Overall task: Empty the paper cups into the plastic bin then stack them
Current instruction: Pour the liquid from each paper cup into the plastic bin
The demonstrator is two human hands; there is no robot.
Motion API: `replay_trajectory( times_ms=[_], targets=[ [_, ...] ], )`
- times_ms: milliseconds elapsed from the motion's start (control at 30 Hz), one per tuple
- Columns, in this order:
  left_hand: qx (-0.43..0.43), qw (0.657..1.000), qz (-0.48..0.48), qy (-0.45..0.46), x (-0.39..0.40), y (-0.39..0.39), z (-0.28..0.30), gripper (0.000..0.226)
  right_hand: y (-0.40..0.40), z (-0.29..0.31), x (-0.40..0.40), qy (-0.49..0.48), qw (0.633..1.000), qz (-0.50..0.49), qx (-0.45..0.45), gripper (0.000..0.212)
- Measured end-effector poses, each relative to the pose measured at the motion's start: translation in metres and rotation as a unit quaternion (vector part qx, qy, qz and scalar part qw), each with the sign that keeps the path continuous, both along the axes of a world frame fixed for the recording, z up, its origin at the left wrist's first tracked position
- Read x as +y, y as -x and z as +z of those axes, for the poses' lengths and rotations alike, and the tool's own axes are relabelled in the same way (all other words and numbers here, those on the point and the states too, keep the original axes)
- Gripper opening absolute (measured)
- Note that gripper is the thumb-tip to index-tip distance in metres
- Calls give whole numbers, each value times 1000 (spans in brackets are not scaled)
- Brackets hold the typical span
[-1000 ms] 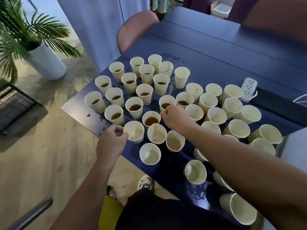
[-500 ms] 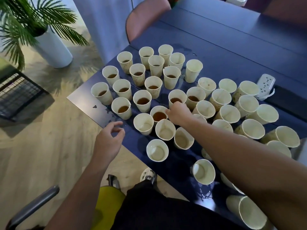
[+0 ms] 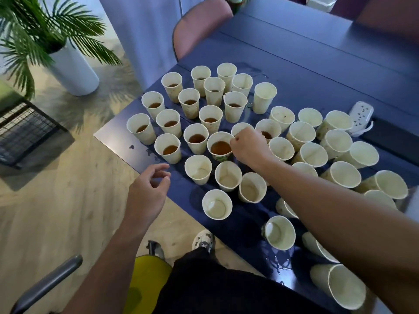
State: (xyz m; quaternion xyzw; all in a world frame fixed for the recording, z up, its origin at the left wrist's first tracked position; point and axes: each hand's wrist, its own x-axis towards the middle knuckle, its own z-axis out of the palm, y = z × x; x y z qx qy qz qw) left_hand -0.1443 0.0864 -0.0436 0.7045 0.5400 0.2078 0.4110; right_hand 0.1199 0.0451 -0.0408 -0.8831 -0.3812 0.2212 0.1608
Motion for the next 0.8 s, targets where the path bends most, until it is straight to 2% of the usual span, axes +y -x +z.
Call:
replay_trajectory(
  times_ms=[167, 300, 467, 533, 600, 733, 800],
  targets=[
    [-10, 998, -43, -51, -1, -23, 19, 20, -3, 40, -12, -53, 998, 7, -13, 37],
    [-26, 989, -125, -75, -4, -53, 32, 26, -5, 76, -31, -101, 994, -7, -33, 34],
    [-45, 970, -232, 59, -15, -104, 54, 56, -11, 122, -67, -124, 990, -32, -58, 34],
    [-75, 958, -266, 75, -24, -120, 58, 66, -13, 135, -80, -132, 988, -46, -64, 36],
    [-90, 950, -291, 75, -34, -136, 61, 65, -18, 145, -97, -142, 985, -66, -69, 33],
    [-111, 944, -307, 50, -57, -165, 70, 45, -29, 153, -132, -154, 979, -108, -75, 33],
    [-105, 941, -320, 39, -69, -176, 72, 42, -34, 153, -151, -156, 977, -128, -74, 32]
  ],
)
